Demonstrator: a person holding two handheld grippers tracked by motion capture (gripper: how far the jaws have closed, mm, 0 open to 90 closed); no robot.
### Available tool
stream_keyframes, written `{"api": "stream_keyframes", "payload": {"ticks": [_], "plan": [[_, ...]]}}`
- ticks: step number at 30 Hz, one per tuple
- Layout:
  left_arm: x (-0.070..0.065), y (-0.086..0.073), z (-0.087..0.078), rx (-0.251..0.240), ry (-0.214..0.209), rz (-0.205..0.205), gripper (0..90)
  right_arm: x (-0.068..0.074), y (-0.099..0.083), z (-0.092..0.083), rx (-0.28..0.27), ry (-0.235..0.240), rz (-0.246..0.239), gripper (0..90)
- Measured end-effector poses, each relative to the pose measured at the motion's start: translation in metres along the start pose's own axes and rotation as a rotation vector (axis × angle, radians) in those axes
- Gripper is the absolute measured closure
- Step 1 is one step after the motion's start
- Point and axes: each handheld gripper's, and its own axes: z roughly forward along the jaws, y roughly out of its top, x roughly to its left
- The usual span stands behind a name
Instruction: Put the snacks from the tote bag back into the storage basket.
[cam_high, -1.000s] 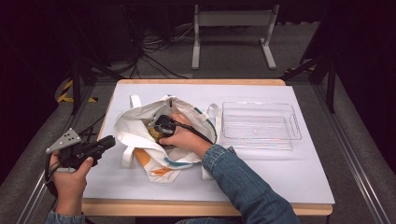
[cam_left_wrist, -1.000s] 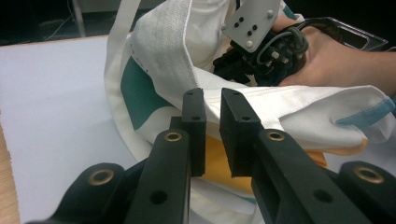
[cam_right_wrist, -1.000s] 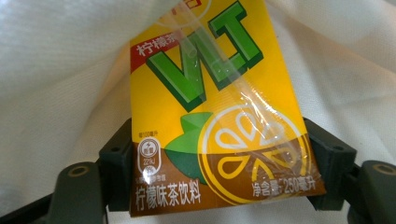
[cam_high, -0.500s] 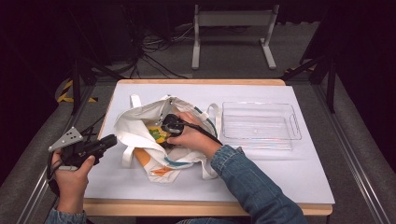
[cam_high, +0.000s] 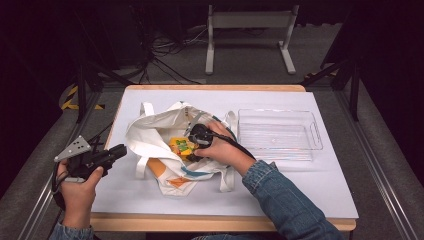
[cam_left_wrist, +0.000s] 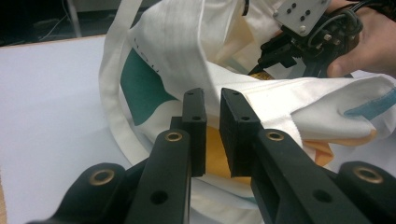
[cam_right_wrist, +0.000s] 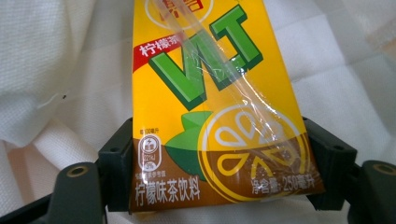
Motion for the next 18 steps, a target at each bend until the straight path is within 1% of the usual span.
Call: {"api": "stream_keyframes", "payload": {"ticks": [2, 4, 5, 6, 7, 10, 11, 12, 14, 15, 16, 18], "plan": [[0.000, 0.000, -0.001, -0.003, -0.001, 0.004, 80.7, 0.001, 0.000, 0.000, 0.008, -0.009, 0.000, 27.3], [0.001, 0.000, -0.001, -0.002, 0.001, 0.002, 80.7, 0.001, 0.000, 0.002, 0.015, -0.003, -0.002, 25.0], [0.001, 0.000, -0.001, -0.003, 0.003, -0.001, 80.7, 0.001, -0.002, 0.002, 0.013, -0.008, 0.007, 19.8], [0.000, 0.000, -0.001, -0.001, 0.001, 0.000, 80.7, 0.000, -0.002, 0.001, 0.007, -0.012, 0.017, 18.8], [0.000, 0.000, -0.001, -0.001, 0.001, 0.000, 80.7, 0.000, -0.002, 0.001, 0.007, -0.012, 0.017, 18.8], [0.000, 0.000, 0.000, 0.002, 0.004, 0.010, 80.6, -0.001, 0.000, -0.005, -0.025, 0.008, 0.029, 18.1], [0.000, 0.000, -0.001, 0.003, 0.005, 0.016, 80.6, -0.001, 0.002, -0.007, -0.036, 0.006, 0.024, 18.9], [0.000, -0.001, -0.001, 0.002, 0.005, 0.011, 80.7, -0.001, 0.004, -0.009, -0.043, 0.007, 0.024, 20.0], [0.000, -0.001, -0.002, 0.001, 0.008, 0.005, 80.6, -0.001, 0.007, -0.013, -0.063, 0.004, 0.026, 24.9], [0.000, -0.001, -0.003, 0.000, 0.009, 0.005, 80.7, -0.002, 0.009, -0.014, -0.079, 0.011, 0.034, 26.8], [0.000, -0.001, -0.003, 0.000, 0.011, 0.009, 80.7, -0.003, 0.011, -0.015, -0.094, 0.007, 0.035, 28.2], [-0.001, -0.002, -0.004, -0.001, 0.011, 0.003, 80.6, -0.004, 0.014, -0.018, -0.126, 0.001, 0.045, 34.6]]}}
